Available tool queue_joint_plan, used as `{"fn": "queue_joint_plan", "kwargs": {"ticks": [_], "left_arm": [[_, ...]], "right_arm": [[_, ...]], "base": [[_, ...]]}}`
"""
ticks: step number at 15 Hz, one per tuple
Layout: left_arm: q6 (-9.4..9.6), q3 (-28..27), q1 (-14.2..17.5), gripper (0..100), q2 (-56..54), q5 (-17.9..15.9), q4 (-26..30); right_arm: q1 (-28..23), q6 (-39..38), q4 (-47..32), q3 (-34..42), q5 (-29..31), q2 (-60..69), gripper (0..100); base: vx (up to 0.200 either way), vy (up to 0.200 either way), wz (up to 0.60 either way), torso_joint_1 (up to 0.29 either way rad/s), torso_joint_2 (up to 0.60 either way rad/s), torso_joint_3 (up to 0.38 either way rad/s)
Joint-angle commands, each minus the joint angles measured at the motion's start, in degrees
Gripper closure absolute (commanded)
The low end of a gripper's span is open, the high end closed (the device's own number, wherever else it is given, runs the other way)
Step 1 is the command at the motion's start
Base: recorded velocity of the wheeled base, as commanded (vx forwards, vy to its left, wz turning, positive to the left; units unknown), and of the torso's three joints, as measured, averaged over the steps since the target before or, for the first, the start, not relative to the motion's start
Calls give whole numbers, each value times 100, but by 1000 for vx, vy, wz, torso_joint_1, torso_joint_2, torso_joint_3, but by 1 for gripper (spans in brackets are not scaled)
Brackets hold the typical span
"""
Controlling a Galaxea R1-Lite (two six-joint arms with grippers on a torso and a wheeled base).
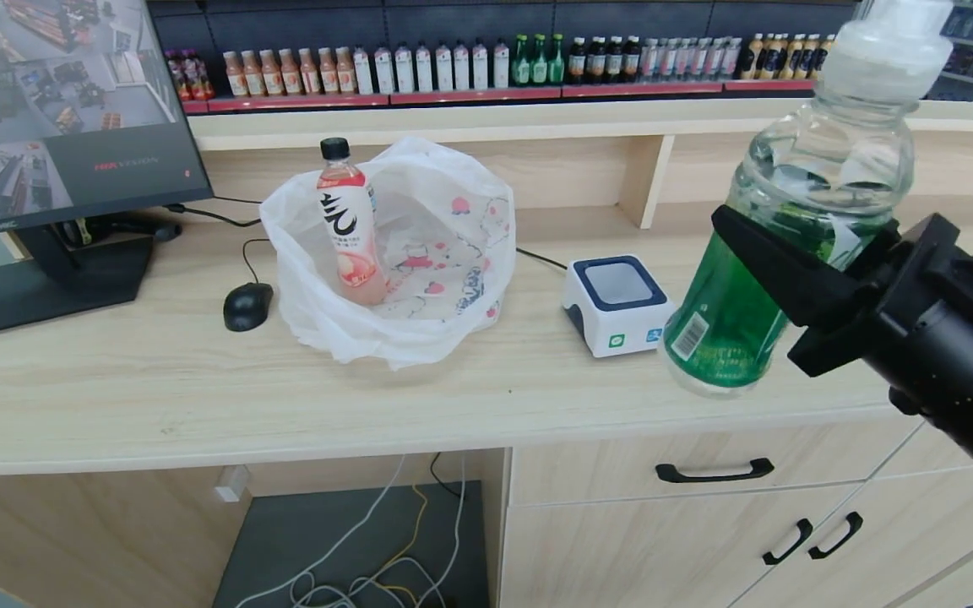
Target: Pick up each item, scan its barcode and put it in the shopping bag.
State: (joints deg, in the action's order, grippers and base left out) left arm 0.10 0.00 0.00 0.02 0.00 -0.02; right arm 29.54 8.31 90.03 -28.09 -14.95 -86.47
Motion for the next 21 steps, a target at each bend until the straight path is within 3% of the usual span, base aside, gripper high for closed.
{"fn": "queue_joint_plan", "kwargs": {"ticks": [1, 6, 8, 12, 18, 21], "left_arm": [[-1, 0, 0, 0, -2, 0, -6], [-1, 0, 0, 0, -2, 0, 2], [-1, 0, 0, 0, -2, 0, 2], [-1, 0, 0, 0, -2, 0, 2], [-1, 0, 0, 0, -2, 0, -6], [-1, 0, 0, 0, -2, 0, 2]], "right_arm": [[-387, 381, -143, -593, -413, -397, 100], [-335, 1673, -600, -2359, -641, -1206, 100], [-361, 2192, -609, -2658, -676, -1522, 100], [-229, 3590, -583, -3555, -1801, -2471, 100], [-695, 4609, -521, -3642, -3041, -2744, 100], [-783, 5128, -521, -3256, -3419, -2770, 100]], "base": [[0, 0, 0, 0, 0, 0], [0, 0, 0, 0, 0, 0], [0, 0, 0, 0, 0, 0], [0, 0, 0, 0, 0, 0], [0, 0, 0, 0, 0, 0], [0, 0, 0, 0, 0, 0]]}}
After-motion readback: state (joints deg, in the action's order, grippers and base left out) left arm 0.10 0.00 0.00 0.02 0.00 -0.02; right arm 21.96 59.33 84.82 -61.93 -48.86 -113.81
